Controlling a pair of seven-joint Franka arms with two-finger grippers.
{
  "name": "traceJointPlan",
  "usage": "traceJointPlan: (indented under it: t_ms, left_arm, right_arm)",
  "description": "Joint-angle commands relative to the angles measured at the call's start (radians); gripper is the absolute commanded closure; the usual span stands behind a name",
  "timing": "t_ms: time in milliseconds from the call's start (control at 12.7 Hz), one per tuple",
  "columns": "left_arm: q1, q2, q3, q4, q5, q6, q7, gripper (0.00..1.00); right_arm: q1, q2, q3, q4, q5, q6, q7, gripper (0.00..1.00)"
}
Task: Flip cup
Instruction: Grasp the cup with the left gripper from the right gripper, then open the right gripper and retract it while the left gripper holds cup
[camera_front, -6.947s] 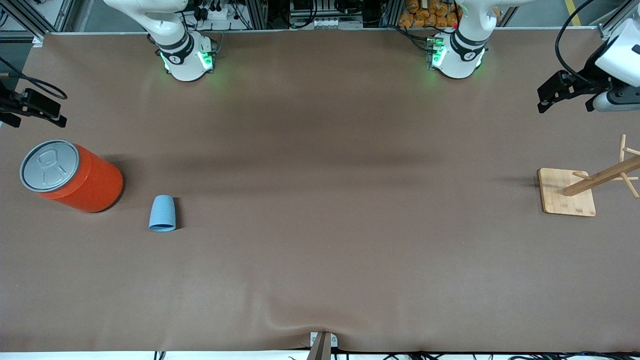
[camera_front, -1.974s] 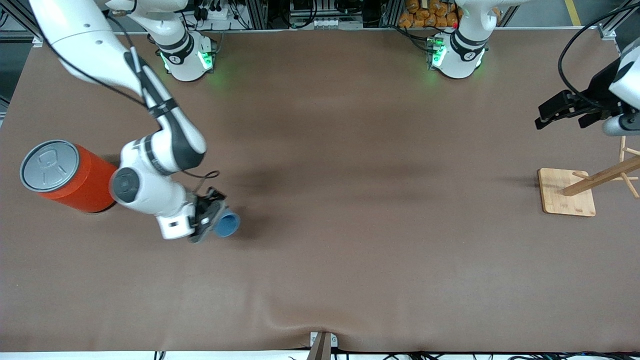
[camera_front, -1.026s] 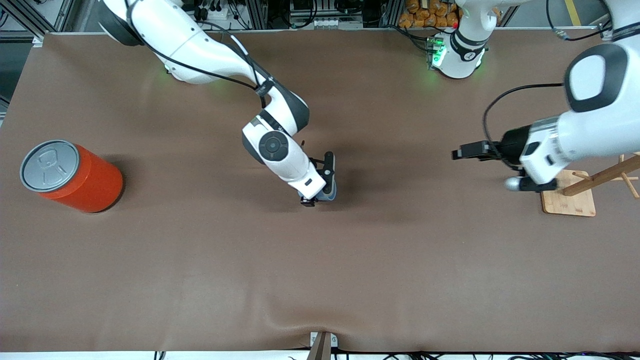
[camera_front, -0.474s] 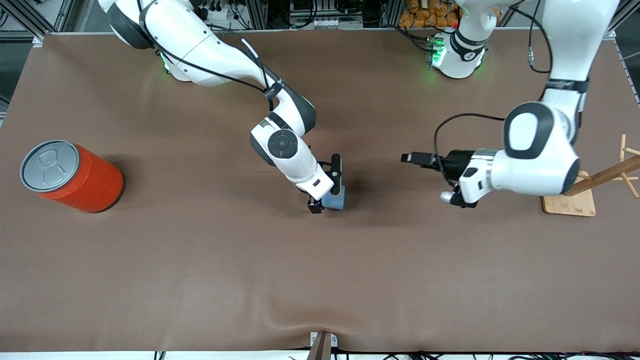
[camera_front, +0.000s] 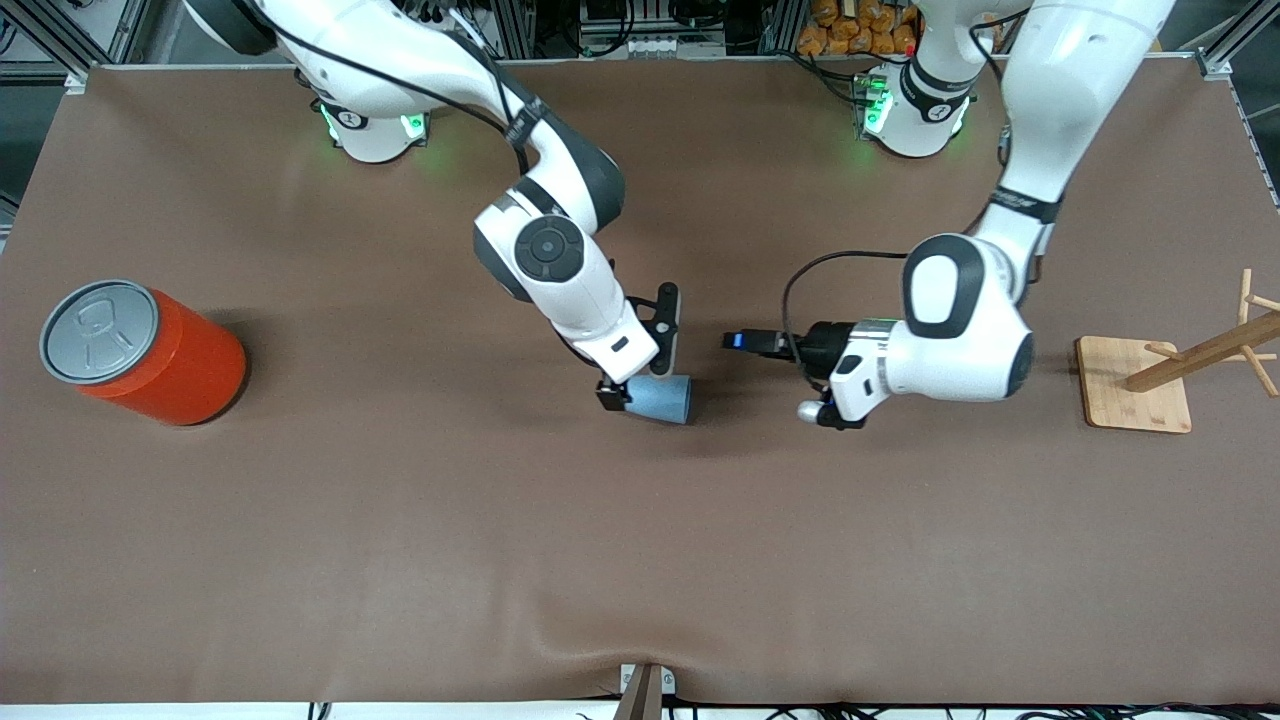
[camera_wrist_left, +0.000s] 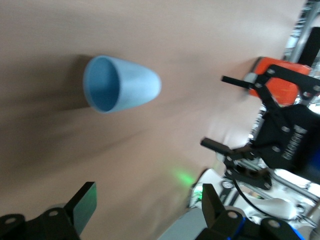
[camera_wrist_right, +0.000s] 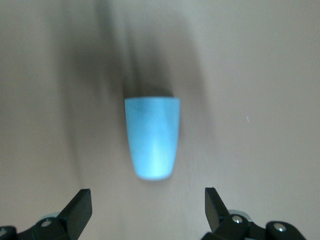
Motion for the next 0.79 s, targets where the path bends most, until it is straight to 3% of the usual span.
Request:
traceJointPlan:
  t_ms: [0, 158, 395, 711]
  left_arm:
    - [-0.039, 0.121, 0.002, 0.096, -0.131, 0.026, 0.088, 0.13]
    - [-0.055, 0.194, 0.002, 0.168, -0.144, 0.04, 0.088, 0.22]
    - [-0.056, 0.26, 0.017, 0.248, -0.108, 0.041, 0.097, 0.25]
    - [-0.082, 0.31, 0.02, 0.254, -0.084, 0.131, 0.111, 0.3]
  right_arm:
    - [-0.078, -0.068, 0.006, -0.027, 0.022, -0.073, 0.087, 0.0]
    - [-0.14, -0.095, 0.006, -0.026, 0.025, -0.111, 0.089, 0.0]
    - [-0.223, -0.135, 0.006, -0.026, 0.025, -0.153, 0.159, 0.0]
    - [-0.253, -0.195, -0.002, -0.015, 0.02, -0.188, 0.358, 0.0]
